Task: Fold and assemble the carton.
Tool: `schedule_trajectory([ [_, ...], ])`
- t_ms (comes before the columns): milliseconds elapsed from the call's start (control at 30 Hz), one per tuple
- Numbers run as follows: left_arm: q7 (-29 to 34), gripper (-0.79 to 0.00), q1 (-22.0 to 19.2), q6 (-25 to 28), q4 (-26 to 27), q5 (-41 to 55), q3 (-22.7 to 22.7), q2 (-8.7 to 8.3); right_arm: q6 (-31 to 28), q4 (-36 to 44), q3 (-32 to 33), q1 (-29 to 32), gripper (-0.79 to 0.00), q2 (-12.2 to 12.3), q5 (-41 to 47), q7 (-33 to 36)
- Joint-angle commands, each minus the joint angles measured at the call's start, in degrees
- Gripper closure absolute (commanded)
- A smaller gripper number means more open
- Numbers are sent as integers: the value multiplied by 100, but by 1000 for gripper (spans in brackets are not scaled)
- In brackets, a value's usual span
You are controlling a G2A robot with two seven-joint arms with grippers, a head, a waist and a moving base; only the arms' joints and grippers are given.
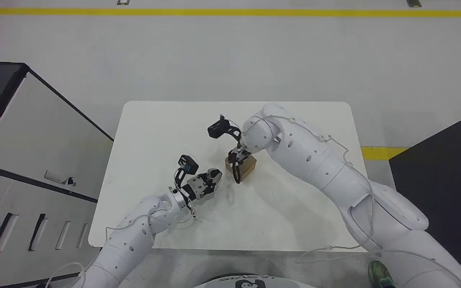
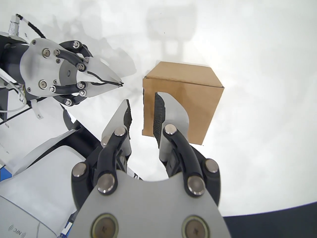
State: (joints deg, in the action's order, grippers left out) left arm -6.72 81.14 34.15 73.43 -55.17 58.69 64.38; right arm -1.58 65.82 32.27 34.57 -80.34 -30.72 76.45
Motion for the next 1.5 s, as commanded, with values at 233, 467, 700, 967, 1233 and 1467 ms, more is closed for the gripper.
schedule_trajectory([
  [233,0,0,0,0,0,0,0,0,-487,-149,1367,537,0,329,1485,-607],
  [467,0,0,0,0,0,0,0,0,-763,-190,1902,835,0,439,2206,-871],
  [700,0,0,0,0,0,0,0,0,-502,-244,1715,1004,0,439,1834,-1082],
  [967,0,0,0,0,0,0,0,0,-415,-478,1518,975,0,397,1750,-1065],
  [1233,0,0,0,0,0,0,0,0,-543,-591,1287,899,0,355,1586,-899],
  [1467,0,0,0,0,0,0,0,0,-681,-619,1174,870,0,336,1512,-844],
])
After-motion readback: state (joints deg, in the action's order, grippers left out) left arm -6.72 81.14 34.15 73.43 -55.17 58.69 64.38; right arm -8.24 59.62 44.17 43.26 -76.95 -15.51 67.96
